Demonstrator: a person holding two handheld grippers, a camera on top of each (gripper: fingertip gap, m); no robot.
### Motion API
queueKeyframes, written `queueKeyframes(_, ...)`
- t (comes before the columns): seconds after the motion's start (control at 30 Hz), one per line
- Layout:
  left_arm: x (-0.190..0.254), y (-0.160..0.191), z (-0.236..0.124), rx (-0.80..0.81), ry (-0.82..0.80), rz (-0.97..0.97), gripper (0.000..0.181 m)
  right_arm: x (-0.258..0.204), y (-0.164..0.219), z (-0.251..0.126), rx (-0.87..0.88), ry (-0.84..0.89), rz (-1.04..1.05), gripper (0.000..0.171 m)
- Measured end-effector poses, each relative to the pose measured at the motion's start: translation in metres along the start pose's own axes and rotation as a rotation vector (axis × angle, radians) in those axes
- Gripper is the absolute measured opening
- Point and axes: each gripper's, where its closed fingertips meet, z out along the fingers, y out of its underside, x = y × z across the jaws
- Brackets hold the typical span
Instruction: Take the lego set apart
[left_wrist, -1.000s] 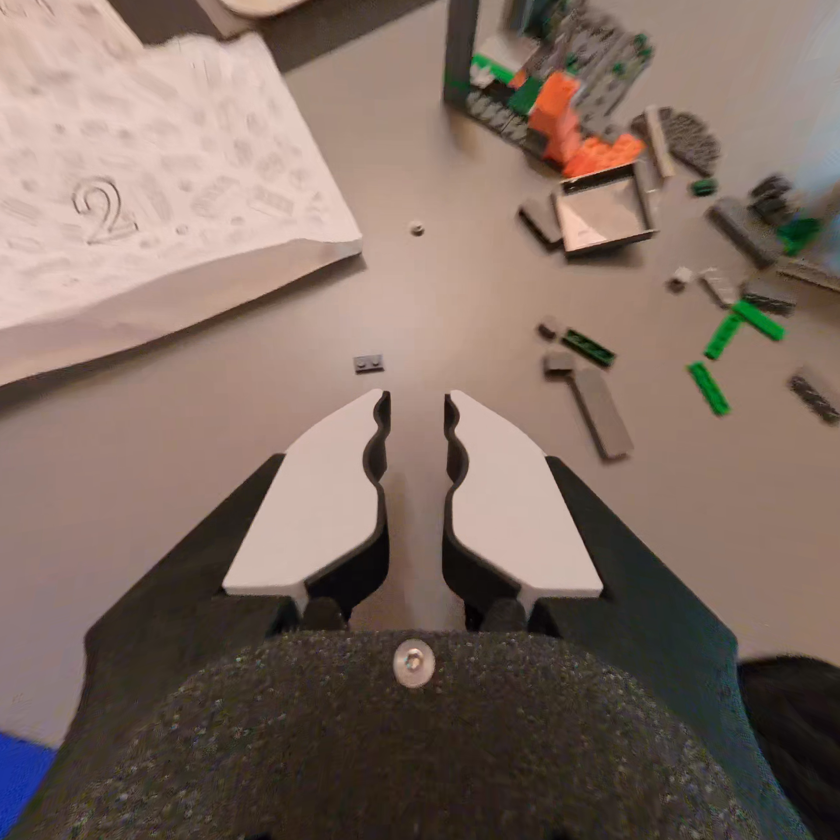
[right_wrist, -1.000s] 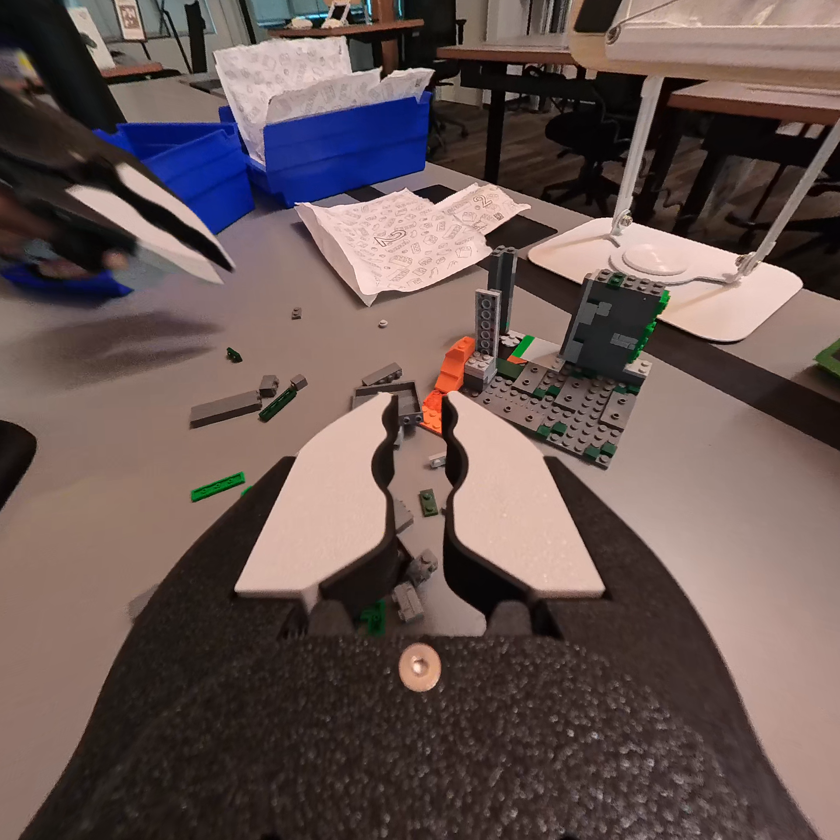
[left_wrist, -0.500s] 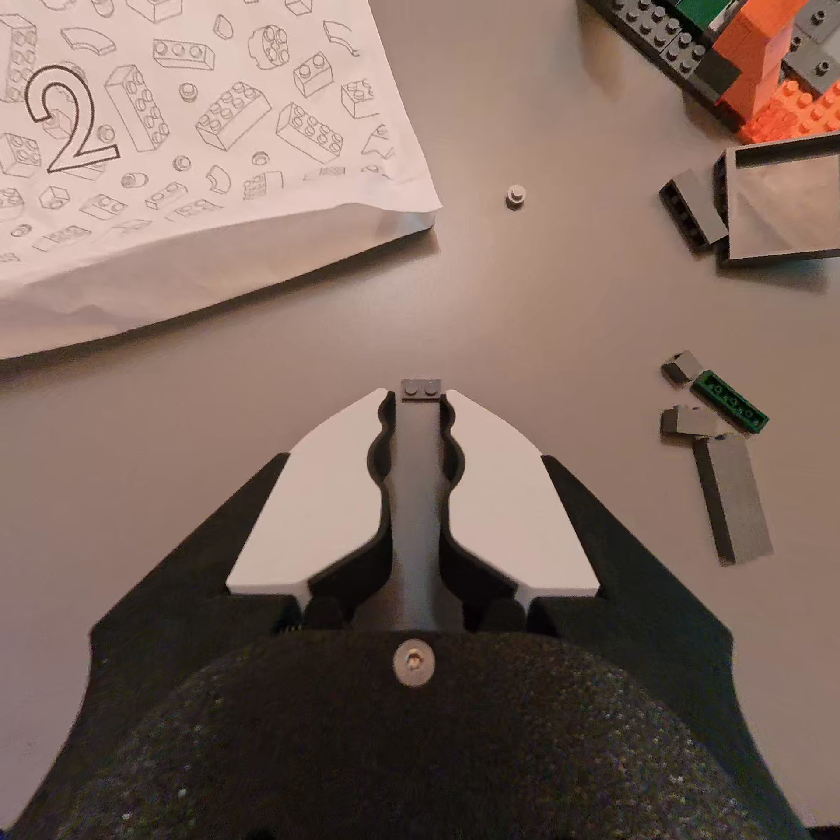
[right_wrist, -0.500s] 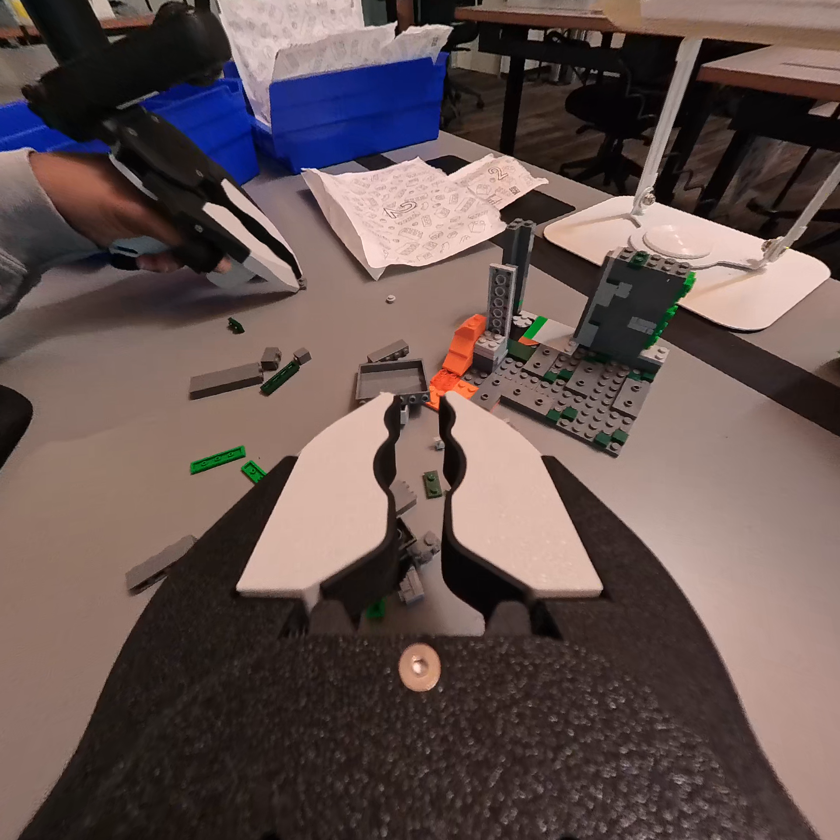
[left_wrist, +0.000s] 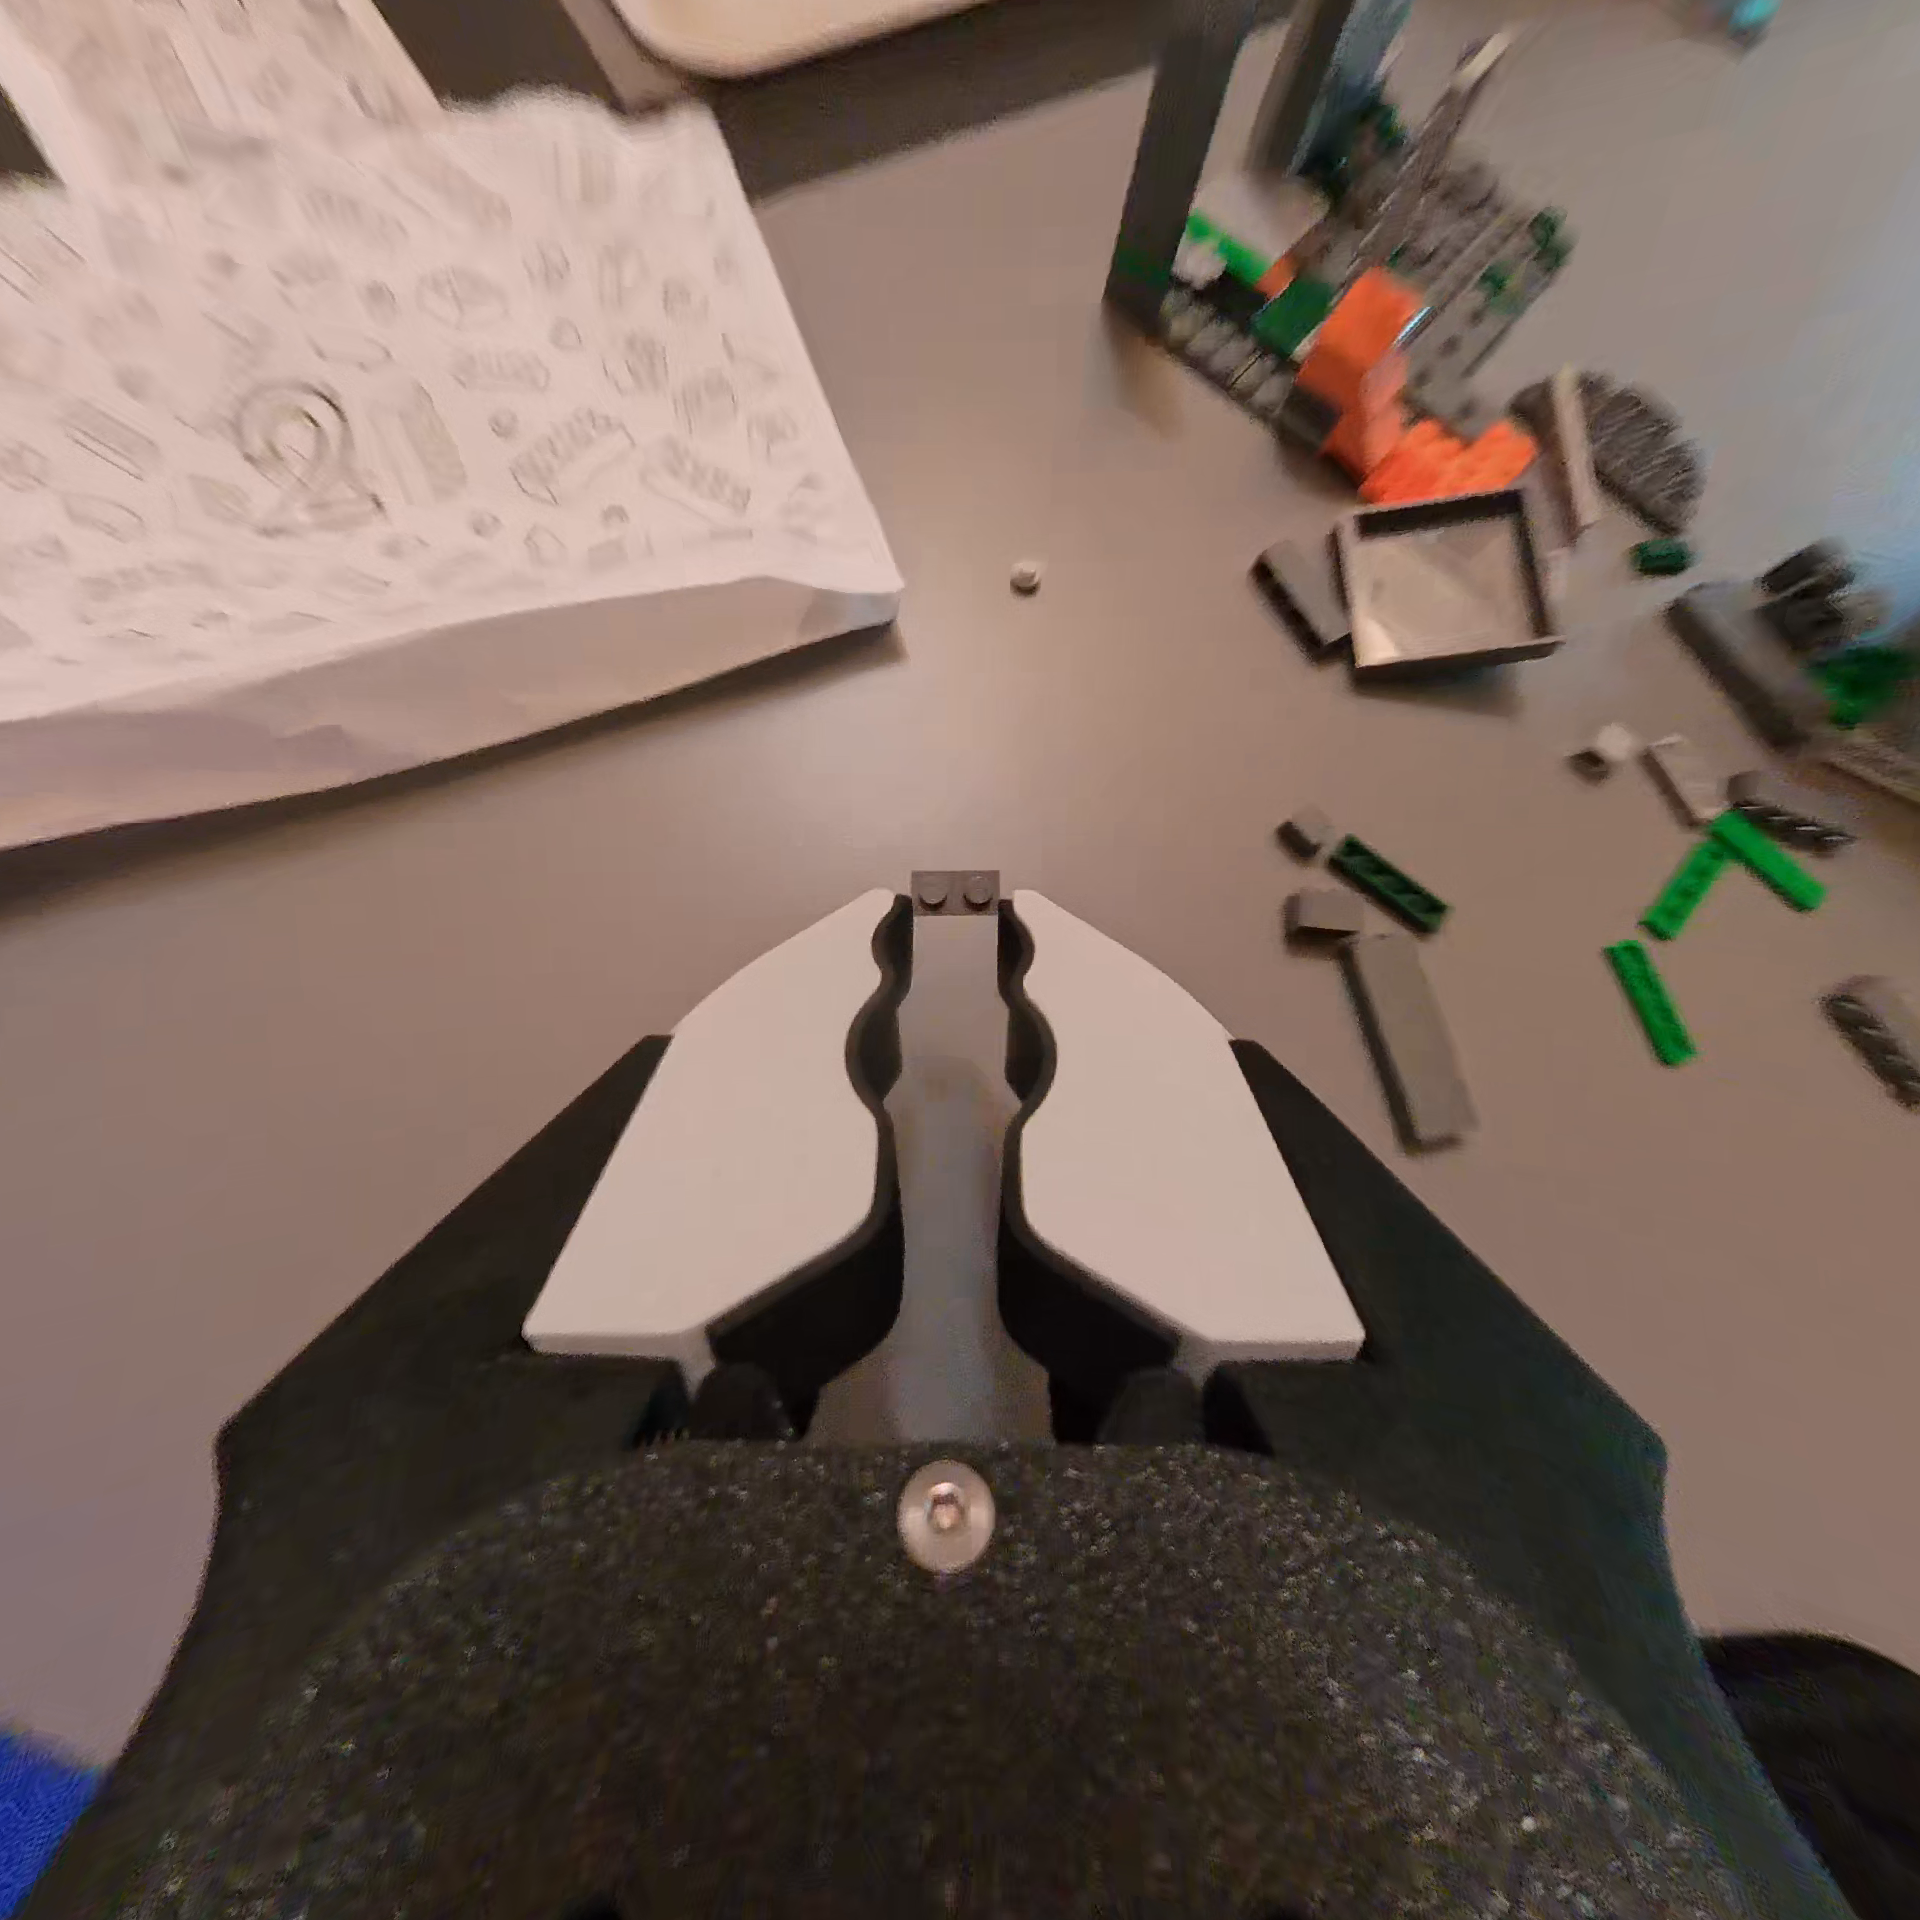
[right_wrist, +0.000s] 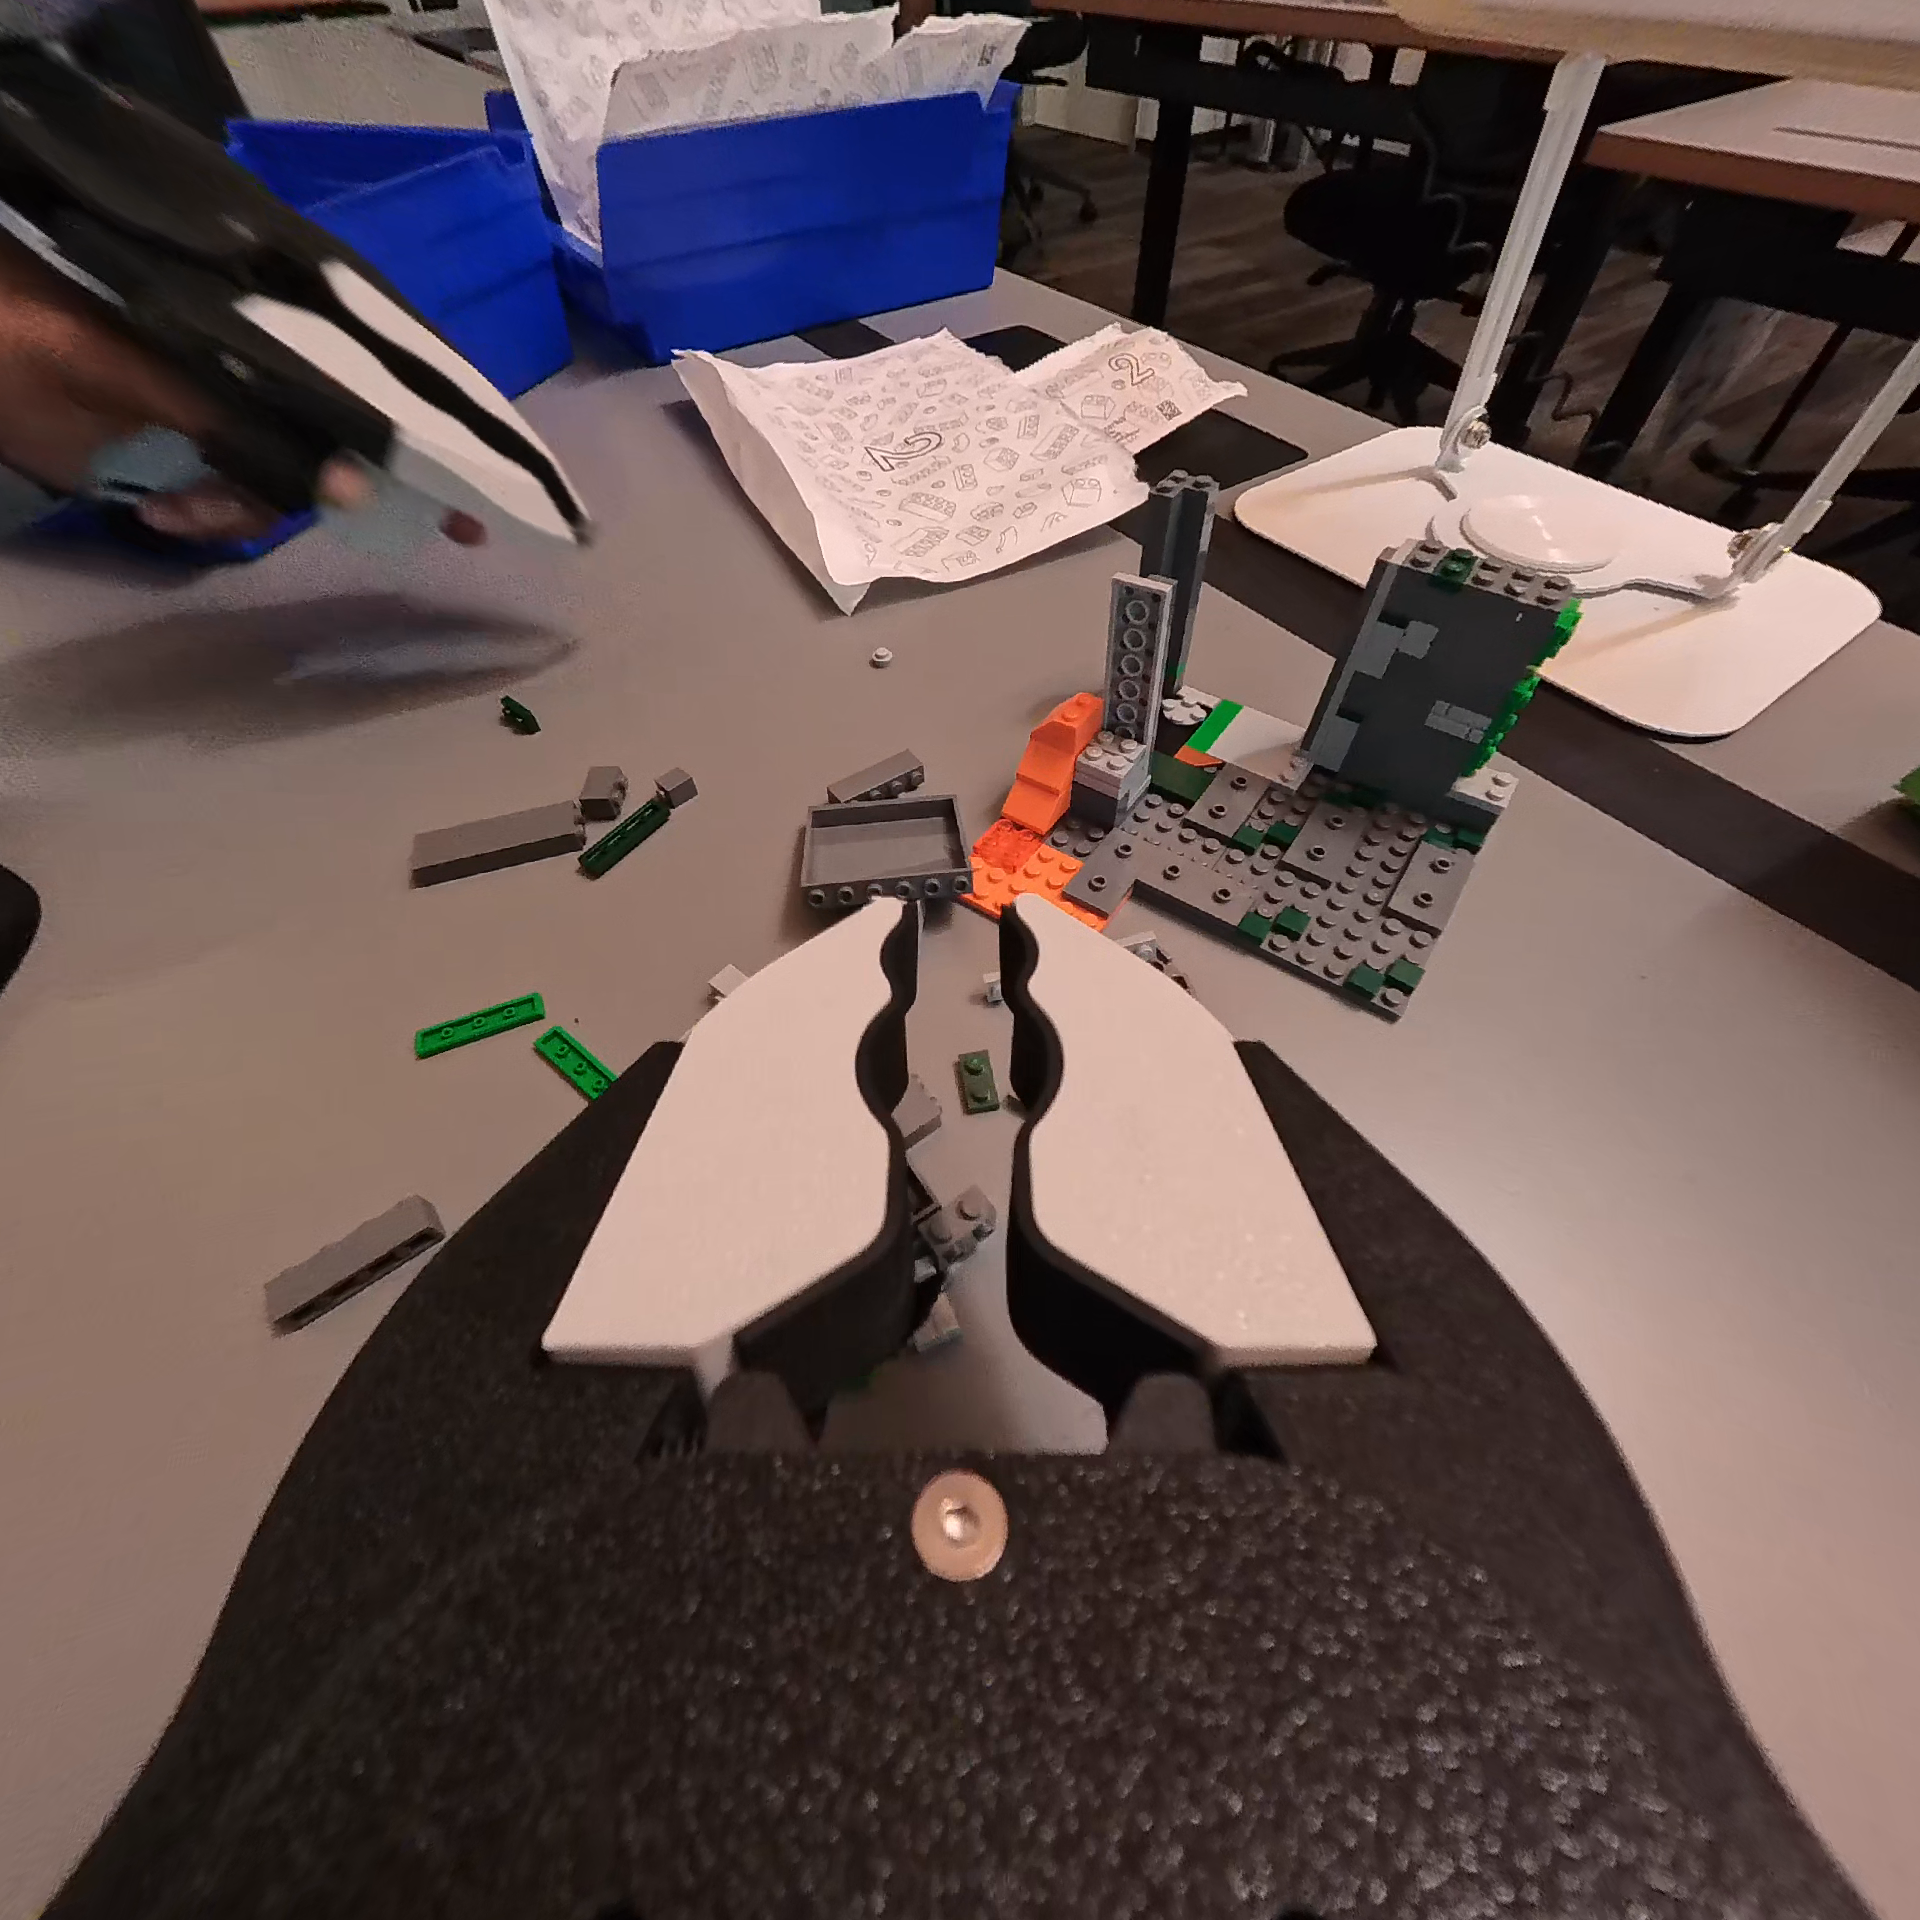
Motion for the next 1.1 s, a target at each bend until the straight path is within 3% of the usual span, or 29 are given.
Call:
queueKeyframes(0.2,-0.022,-0.023,-0.118,0.191,-0.173,0.029,0.016,-0.004,-0.001,0.005,0.002,-0.009,0.003,0.013)
queueKeyframes(0.37,-0.099,0.026,-0.177,0.118,-0.344,-0.139,0.016,-0.001,-0.01,0.004,0.035,0.025,0.009,0.014)
queueKeyframes(0.53,-0.146,0.096,-0.171,-0.041,-0.422,-0.275,0.016,0.009,-0.015,-0.004,0.058,0.062,0.05,0.016)
queueKeyframes(0.67,-0.154,0.116,-0.166,-0.097,-0.46,-0.291,0.016,0.018,-0.014,-0.009,0.06,0.098,0.08,0.02)
queueKeyframes(0.87,-0.15,0.085,-0.19,-0.043,-0.586,-0.211,0.036,0.025,-0.012,-0.012,0.053,0.125,0.092,0.025)
queueKeyframes(0.97,-0.129,0.049,-0.194,0.026,-0.597,-0.112,0.036,0.025,-0.011,-0.012,0.051,0.124,0.099,0.028)
queueKeyframes(1.1,-0.117,0.027,-0.183,0.013,-0.599,-0.053,0.035,0.024,-0.008,-0.012,0.043,0.115,0.099,0.028)
